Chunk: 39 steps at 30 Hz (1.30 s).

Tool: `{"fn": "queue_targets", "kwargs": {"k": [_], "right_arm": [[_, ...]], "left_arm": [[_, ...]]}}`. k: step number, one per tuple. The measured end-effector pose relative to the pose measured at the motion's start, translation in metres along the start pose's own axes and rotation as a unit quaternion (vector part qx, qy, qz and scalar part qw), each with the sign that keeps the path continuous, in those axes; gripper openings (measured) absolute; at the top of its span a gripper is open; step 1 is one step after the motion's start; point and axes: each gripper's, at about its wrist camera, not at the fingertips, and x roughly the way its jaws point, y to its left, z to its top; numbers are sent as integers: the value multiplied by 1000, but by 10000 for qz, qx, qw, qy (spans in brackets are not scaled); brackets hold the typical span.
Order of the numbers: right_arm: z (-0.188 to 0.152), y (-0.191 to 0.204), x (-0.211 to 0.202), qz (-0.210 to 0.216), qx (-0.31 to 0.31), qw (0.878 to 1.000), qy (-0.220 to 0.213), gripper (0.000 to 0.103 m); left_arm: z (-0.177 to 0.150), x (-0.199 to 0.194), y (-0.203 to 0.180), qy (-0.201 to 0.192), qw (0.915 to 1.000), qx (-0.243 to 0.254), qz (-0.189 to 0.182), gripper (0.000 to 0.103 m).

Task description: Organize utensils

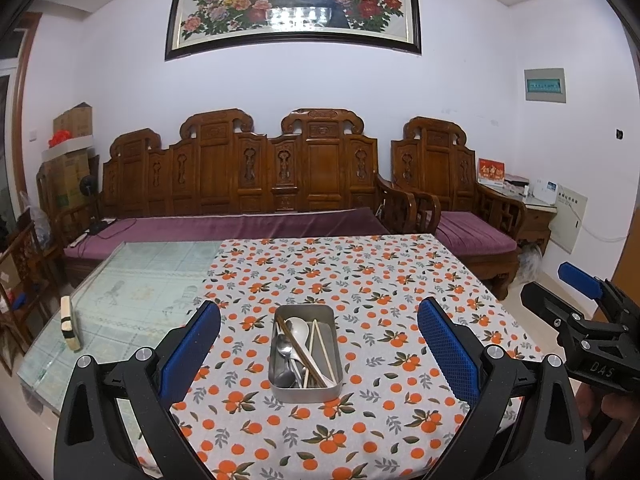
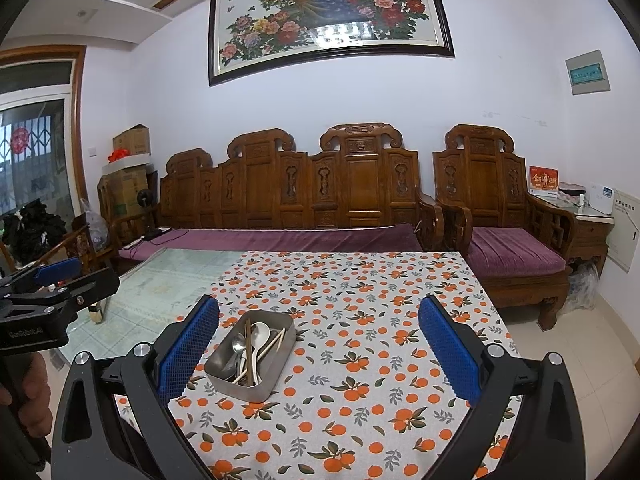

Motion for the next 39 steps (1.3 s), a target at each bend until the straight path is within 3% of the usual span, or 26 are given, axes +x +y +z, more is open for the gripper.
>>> {"fn": "queue_targets", "kwargs": {"k": [39], "right_arm": [[-1, 5, 0, 24, 4, 10000, -2, 100]], "left_arm": [[-2, -1, 1, -63, 10000, -9, -3, 95]]}}
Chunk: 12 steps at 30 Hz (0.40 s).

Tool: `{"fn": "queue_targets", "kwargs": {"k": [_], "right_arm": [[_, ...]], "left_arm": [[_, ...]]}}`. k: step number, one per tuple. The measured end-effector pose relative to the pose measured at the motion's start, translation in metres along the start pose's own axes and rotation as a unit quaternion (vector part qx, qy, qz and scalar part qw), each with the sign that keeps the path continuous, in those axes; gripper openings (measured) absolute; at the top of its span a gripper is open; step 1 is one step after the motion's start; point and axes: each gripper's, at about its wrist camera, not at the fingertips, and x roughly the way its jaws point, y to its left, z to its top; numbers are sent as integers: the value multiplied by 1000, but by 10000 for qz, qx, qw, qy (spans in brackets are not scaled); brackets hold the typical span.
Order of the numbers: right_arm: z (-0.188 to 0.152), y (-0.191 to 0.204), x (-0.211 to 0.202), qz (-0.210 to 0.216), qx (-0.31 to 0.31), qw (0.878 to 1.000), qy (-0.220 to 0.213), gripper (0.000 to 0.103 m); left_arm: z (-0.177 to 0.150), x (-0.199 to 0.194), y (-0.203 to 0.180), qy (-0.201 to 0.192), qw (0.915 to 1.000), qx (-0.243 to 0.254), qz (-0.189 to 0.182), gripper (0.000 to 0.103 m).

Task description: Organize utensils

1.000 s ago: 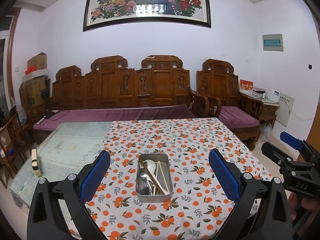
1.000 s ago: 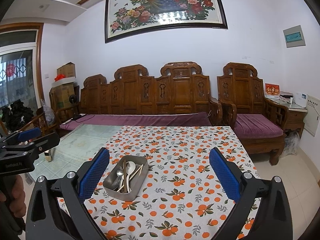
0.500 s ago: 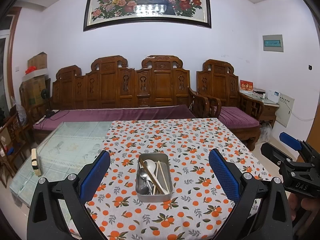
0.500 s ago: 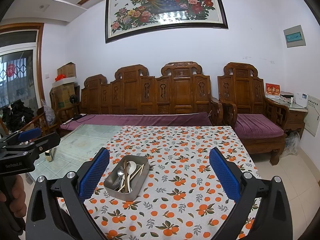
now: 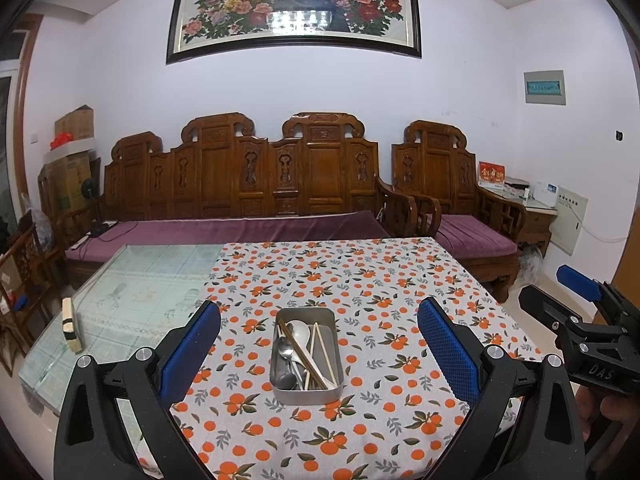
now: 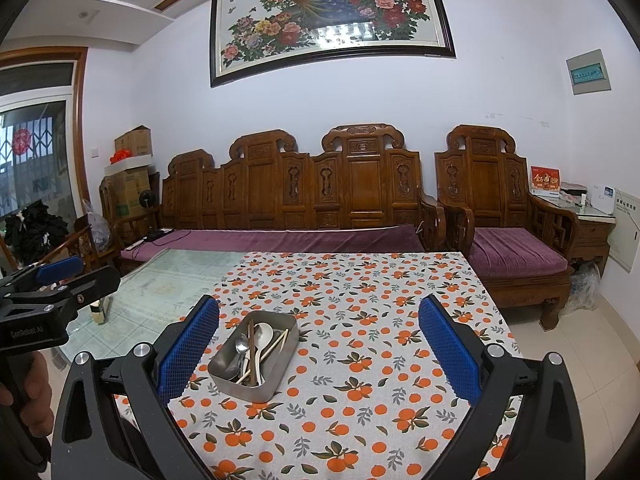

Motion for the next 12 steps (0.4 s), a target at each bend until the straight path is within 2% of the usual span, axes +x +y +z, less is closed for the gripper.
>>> {"fn": "queue_targets", "kwargs": {"k": [12], "right_arm": [[0, 2, 0, 3, -3, 10000, -7, 100]], "left_arm": [[0, 0, 0, -10, 10000, -6, 1, 95]]}}
